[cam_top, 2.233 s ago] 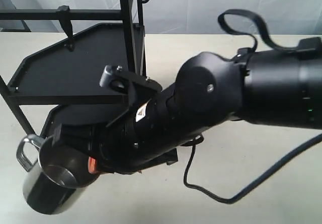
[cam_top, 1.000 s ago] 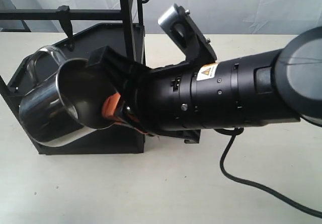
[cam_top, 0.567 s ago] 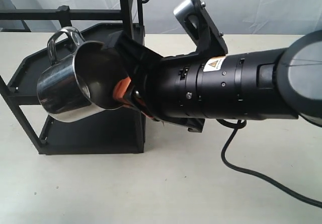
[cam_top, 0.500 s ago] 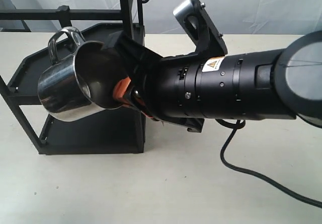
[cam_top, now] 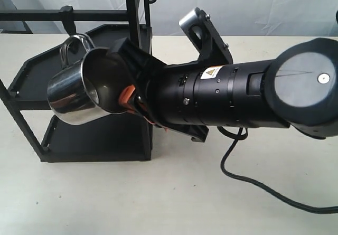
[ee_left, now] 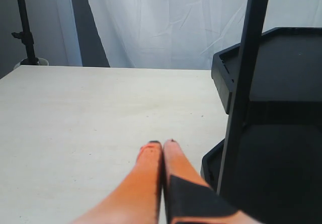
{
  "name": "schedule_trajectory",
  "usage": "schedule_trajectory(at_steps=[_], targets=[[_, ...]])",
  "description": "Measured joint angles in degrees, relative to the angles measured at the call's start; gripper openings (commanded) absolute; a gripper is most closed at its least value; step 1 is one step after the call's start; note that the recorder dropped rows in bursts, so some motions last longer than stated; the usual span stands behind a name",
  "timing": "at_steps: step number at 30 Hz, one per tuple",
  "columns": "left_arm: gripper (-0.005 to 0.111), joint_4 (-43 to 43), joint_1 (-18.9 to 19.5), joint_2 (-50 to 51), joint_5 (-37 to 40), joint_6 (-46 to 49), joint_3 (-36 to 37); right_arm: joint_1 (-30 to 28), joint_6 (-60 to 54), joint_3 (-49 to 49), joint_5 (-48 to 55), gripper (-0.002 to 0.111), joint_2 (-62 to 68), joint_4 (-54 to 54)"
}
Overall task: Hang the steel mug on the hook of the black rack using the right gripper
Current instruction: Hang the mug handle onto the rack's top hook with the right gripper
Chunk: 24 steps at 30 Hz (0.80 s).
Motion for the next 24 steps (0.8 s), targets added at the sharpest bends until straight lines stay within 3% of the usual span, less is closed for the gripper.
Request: schedule_trajectory(at_steps=[20, 22, 24], targets=[[0.002, 0.0, 0.0, 0.0, 0.0, 0.0, 0.0, 0.0, -0.1, 0.0, 1.2, -0.001, 1.6, 0.1], [0.002, 0.0, 0.0, 0.0, 0.0, 0.0, 0.0, 0.0, -0.1, 0.0, 1.3, 0.002, 1.6, -0.1], [0.002, 0.0, 0.0, 0.0, 0.0, 0.0, 0.0, 0.0, -0.1, -0.1, 1.4, 0.013, 1.6, -0.1]])
